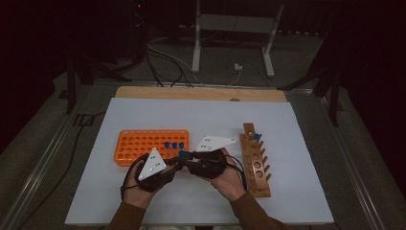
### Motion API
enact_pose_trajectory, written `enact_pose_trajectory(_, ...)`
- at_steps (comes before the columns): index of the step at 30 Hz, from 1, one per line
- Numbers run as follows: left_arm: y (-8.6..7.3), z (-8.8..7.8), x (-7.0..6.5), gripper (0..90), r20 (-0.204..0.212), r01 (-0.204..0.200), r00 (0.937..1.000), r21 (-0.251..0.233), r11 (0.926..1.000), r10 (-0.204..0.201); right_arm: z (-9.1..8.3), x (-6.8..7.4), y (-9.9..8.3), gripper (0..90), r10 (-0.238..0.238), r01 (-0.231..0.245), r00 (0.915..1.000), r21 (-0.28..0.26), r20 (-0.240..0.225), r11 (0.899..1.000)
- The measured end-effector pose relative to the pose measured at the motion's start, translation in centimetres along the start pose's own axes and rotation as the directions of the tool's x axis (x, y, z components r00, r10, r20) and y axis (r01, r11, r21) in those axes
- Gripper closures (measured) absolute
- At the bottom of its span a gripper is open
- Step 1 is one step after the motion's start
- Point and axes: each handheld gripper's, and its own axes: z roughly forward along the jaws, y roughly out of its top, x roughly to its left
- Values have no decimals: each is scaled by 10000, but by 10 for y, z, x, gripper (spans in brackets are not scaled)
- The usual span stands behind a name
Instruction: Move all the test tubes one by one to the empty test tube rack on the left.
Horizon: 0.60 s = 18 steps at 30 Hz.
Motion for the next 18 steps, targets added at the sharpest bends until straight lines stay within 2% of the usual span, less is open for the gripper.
enact_pose_trajectory(5, -4, -8, 11, 780, -423, 476, 9979, -205, 9987, -485, -9, -6, -2, 471, 226, -224, 9997, -174, 110, 9996)
enact_pose_trajectory(7, -5, -12, 15, 780, -678, 588, 9958, -349, 9977, -611, -13, -10, -4, 366, 229, -222, 9990, -193, 384, 9996)
enact_pose_trajectory(11, -7, -18, 22, 780, -1159, 817, 9893, -626, 9947, -885, -20, -14, -10, 213, 244, -238, 9934, -64, 1119, 9997)
enact_pose_trajectory(15, -9, -19, 30, 779, -1480, 942, 9836, -671, 9933, -1032, -27, -15, -15, 147, 110, -118, 9849, 36, 1728, 9999)
enact_pose_trajectory(18, -11, -16, 35, 779, -1644, 1020, 9801, -648, 9927, -1114, -34, -17, -17, 116, 81, -83, 9814, 0, 1917, 10000)
